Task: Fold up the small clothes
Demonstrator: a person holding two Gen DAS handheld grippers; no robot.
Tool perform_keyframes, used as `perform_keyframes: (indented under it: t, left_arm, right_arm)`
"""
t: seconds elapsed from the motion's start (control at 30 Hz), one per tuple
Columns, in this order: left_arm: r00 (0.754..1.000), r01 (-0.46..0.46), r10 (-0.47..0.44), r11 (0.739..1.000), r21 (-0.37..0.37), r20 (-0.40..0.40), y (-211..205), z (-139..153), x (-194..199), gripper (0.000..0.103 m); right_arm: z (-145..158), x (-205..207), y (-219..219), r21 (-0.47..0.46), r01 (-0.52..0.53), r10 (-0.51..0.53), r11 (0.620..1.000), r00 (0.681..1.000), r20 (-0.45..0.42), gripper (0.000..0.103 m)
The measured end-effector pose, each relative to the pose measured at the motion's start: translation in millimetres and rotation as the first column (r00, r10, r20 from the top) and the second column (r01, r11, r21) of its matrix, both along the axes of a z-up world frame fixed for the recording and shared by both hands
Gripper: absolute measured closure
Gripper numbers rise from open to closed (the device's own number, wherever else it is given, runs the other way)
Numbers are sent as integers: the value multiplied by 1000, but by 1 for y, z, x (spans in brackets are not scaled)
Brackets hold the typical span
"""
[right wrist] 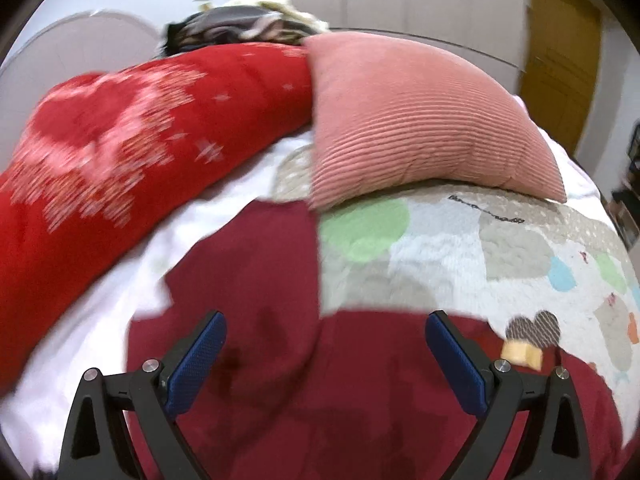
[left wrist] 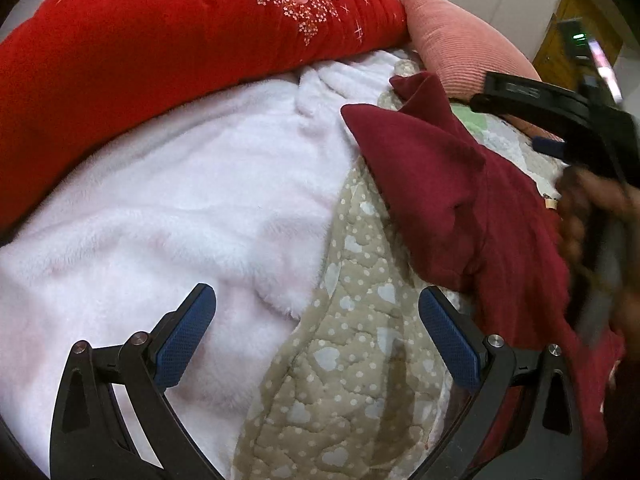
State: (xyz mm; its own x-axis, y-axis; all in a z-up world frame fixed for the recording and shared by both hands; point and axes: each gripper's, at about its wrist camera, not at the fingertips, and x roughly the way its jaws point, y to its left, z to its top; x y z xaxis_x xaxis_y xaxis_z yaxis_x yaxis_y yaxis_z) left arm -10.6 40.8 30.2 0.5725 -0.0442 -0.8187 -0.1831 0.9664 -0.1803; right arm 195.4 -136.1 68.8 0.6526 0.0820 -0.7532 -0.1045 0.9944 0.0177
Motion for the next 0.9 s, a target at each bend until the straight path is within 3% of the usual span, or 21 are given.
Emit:
perform_keyframes:
  t: [0.03,0.13,0.2,0.27,0.33,0.37,0.4,0.63,0.77,0.83,0.87,0.9]
  left_arm:
    - [1000,0,0,1000,-2,-1,1,0,0,1]
    - [1000,-1,1,1000,-8,-10,2,-2,2,1]
    - [1000,-1,1,1000,1,-17,2,-4,5,1]
    - [1000,5,-5,1000,12,-24,1,-6,7,1]
    - [1000,3,-2,1000,23,-29,1,-8,10,1]
    - [1000,-2,3,1000,24,-31,1,-8,11,1]
    - [999,-5,6,1000,21,-33,2,-9,12,1]
    - [1000,-10,11,1000,25,-26,0,-7,11,1]
    - [1000,-12,12,1000,15,-6,-3,-2,8,1]
    - [1000,-22,22,1000,13,-6,-4,-4,8,1]
    - [1000,-22,22,1000,11,-13,-4,-5,7,1]
    - [1000,-18,18,1000,7,-20,-4,-6,6,1]
  right_arm:
    - [-5,11,-4,26,20,-20,999,1000,-10,5]
    - [-27,44,-12,134,50,-39,990,996,-84,24]
    - [-46,65,-7,197,44,-17,979,991,-135,26]
    - [-61,77,6,150,40,-17,988,988,-155,34]
    - [-61,77,18,93,-1,12,996,993,-117,60]
    - [-57,76,21,112,-43,55,993,992,-114,89]
    - [-53,75,21,114,-52,65,992,991,-113,97]
    - [28,6,-21,88,-56,48,995,995,93,98]
    - [62,-40,-66,100,-5,-9,995,990,141,98]
    - [62,-47,-86,102,26,-40,994,990,135,96]
    - [57,-45,-90,127,34,-49,991,992,112,81]
    - [51,-44,-94,154,34,-47,987,995,83,47]
